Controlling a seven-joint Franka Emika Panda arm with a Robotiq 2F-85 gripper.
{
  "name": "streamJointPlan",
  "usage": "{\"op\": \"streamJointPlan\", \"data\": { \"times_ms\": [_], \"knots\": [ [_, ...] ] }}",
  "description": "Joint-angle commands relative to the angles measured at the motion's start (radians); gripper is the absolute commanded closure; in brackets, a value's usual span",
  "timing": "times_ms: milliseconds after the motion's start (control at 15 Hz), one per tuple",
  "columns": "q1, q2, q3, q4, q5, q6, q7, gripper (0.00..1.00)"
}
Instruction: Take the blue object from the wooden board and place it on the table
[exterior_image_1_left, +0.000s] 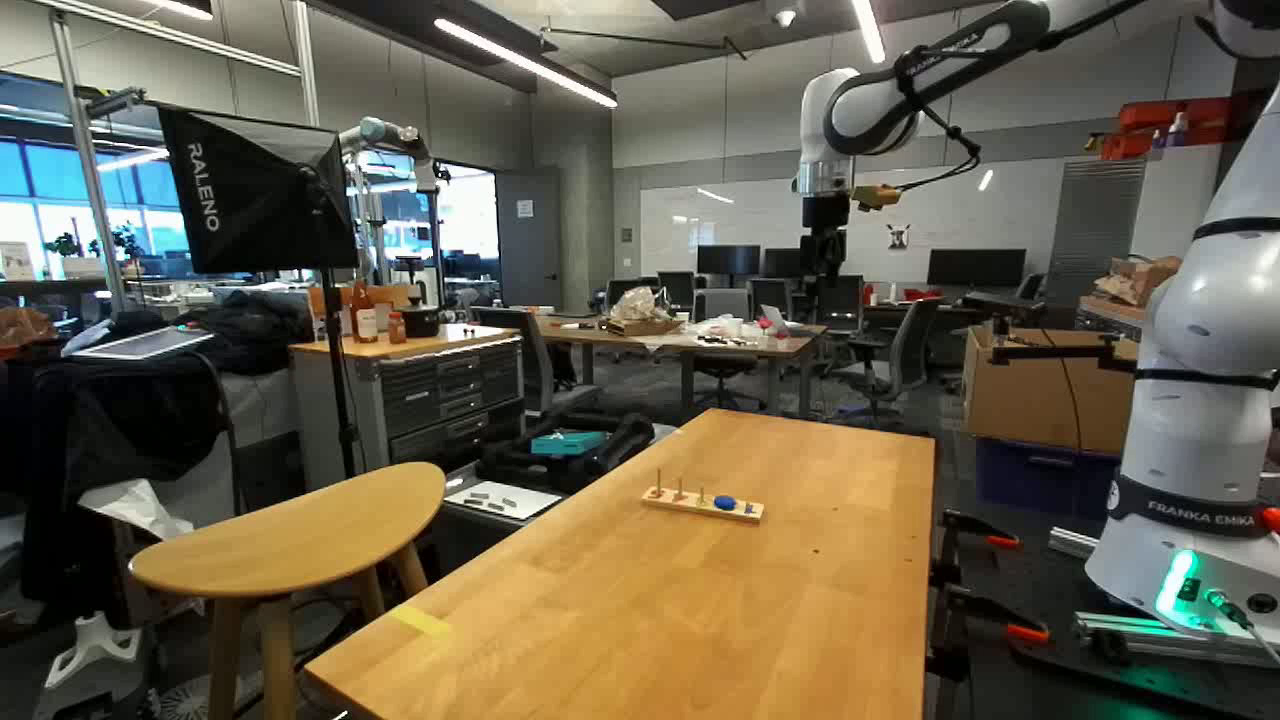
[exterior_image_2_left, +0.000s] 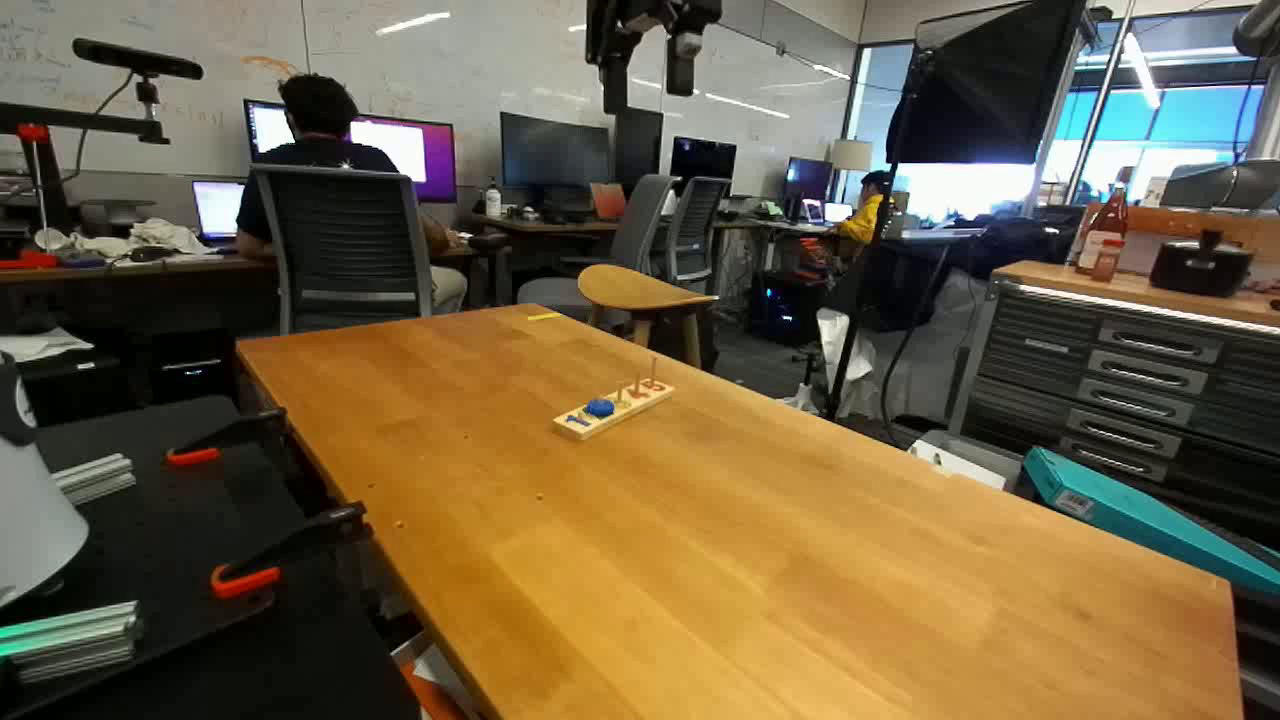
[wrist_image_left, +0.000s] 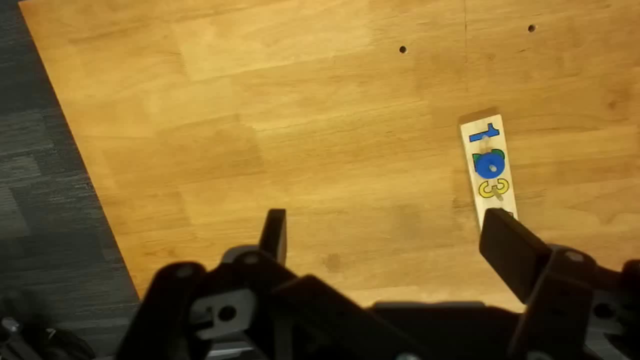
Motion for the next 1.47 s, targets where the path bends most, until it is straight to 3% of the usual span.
{"op": "streamJointPlan", "data": {
  "times_ms": [0, 133, 400, 733, 1067, 1400],
  "knots": [
    [0.006, 0.001, -0.005, 0.004, -0.001, -0.002, 0.001, 0.00],
    [0.006, -0.001, -0.005, 0.010, -0.001, -0.003, 0.001, 0.00],
    [0.042, 0.065, 0.038, -0.064, -0.011, 0.123, 0.039, 0.00],
    [0.093, 0.288, 0.087, -0.107, 0.002, 0.344, 0.107, 0.00],
    [0.131, 0.550, 0.100, -0.019, 0.007, 0.461, 0.151, 0.00],
    [0.163, 0.719, 0.098, 0.095, 0.017, 0.471, 0.152, 0.00]
  ]
}}
